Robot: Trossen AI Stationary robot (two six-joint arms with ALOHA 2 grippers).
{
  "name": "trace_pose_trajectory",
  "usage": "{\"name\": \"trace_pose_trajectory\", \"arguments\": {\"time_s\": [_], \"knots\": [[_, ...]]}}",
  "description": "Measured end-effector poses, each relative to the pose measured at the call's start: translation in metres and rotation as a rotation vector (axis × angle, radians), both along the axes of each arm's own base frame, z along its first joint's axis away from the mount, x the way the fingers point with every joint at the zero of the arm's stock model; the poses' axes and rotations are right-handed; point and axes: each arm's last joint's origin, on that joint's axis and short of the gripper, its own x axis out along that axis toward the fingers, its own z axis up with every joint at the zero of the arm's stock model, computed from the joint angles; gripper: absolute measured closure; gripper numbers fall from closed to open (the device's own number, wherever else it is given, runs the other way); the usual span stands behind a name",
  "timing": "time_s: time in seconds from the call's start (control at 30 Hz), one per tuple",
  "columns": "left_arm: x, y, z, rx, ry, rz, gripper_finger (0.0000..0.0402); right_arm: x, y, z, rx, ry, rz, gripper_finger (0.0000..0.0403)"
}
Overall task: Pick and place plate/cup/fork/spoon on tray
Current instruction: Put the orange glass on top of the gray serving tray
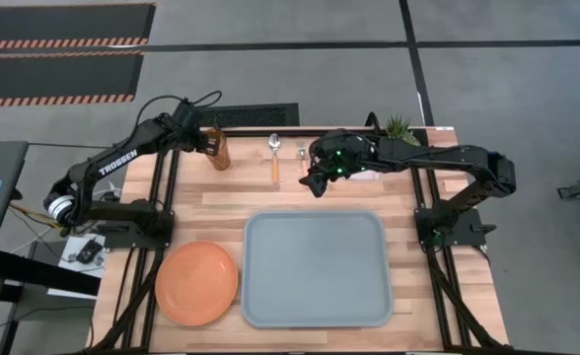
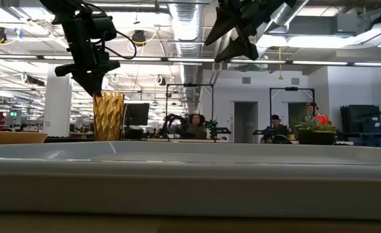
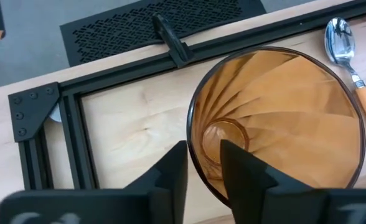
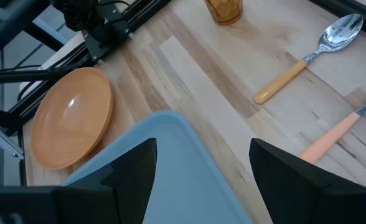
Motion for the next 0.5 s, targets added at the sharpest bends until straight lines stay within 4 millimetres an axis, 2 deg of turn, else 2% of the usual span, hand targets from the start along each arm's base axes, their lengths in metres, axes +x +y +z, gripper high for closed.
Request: {"name": "trace_pose_trajectory", "arguments": {"time_s": [0.3,0.5], "knots": [[0.0005,0.0000,0.0001,-0.002,-0.003,-0.024,0.0395,0.0004,-0.0001,0.0005,-0.003,-0.007,0.001,0.0122],[0.0045,0.0008,0.0024,0.009,-0.054,-0.057,0.0399,0.0004,-0.0012,0.0008,-0.027,-0.005,-0.027,0.0122]]}}
